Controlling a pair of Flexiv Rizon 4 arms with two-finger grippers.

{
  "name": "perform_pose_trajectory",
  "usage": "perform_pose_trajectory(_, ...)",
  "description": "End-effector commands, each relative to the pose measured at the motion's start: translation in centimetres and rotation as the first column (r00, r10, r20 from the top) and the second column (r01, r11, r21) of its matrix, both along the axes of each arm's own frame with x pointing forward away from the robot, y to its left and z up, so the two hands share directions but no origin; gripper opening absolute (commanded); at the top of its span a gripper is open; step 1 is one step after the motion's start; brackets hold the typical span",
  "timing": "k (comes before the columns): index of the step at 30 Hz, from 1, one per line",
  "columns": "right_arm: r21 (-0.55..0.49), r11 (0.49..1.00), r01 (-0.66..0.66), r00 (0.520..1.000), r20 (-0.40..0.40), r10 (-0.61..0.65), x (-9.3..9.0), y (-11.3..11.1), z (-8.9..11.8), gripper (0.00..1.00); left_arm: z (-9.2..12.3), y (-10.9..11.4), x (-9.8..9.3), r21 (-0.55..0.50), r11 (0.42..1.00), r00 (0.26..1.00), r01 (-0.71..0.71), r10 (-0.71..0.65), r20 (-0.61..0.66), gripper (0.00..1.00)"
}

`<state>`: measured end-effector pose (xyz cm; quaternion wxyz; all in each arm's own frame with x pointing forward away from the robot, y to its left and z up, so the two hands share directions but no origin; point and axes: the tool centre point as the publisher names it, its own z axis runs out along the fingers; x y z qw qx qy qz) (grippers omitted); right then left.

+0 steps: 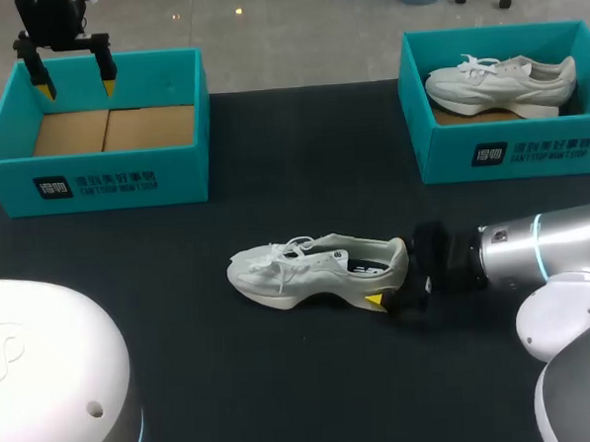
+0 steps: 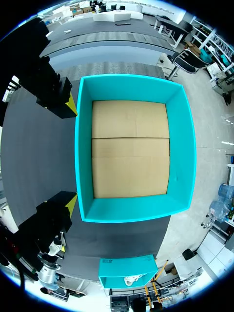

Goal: Take the shoe out of the shoebox, open the shoe tongue, remove and reinsert the insole, then place the shoe into the shoebox

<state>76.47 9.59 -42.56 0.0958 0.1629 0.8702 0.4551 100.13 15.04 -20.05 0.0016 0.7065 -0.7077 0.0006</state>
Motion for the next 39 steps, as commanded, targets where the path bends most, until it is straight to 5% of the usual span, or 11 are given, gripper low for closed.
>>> perform_pose_trajectory(1, -0.009, 1.000, -0.008, 1.000, -0.007, 0.008, 0.0, 0.3, -0.1, 0.00, 0.0, 0.0, 0.0, 0.001, 1.000, 1.000, -0.001, 0.001, 0.000, 1.00)
perform_pose_trajectory(22, -0.002, 0.974, -0.225, 0.974, -0.040, 0.224, 0.9, -2.0, 0.9, 0.00, 0.0, 0.0, 0.0, 0.001, 1.000, 1.000, -0.001, 0.001, 0.000, 1.00)
perform_pose_trajectory(39, -0.006, 0.979, -0.203, 0.978, -0.058, 0.202, 0.9, -2.5, -1.0, 0.00, 0.0, 0.0, 0.0, 0.001, 1.000, 1.000, -0.001, 0.001, 0.000, 1.00)
